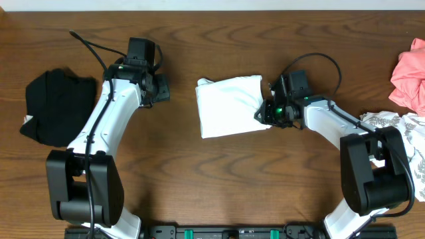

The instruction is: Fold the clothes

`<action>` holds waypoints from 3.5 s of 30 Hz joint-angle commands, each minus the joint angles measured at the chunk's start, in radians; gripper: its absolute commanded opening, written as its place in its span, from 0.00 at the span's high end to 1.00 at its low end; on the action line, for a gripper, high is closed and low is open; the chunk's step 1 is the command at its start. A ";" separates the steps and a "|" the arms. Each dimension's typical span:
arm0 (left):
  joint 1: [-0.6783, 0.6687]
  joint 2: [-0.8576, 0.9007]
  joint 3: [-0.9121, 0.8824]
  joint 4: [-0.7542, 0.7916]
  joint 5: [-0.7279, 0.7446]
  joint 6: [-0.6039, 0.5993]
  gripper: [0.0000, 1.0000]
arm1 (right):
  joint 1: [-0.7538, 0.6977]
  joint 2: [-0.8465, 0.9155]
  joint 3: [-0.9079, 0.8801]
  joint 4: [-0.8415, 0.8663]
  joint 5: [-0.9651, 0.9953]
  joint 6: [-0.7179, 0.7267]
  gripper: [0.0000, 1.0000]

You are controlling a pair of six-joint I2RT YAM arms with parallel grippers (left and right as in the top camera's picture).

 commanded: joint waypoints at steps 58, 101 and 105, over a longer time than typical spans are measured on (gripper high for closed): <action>0.003 0.008 0.005 -0.016 -0.003 0.016 0.53 | -0.031 -0.154 0.130 0.124 0.035 -0.311 0.56; -0.009 0.008 0.005 -0.015 0.078 0.016 0.53 | 0.256 0.235 0.130 0.439 0.080 -0.329 0.61; -0.009 0.008 0.005 -0.014 0.078 0.016 0.53 | 0.276 0.237 0.130 0.415 -0.033 -0.341 0.64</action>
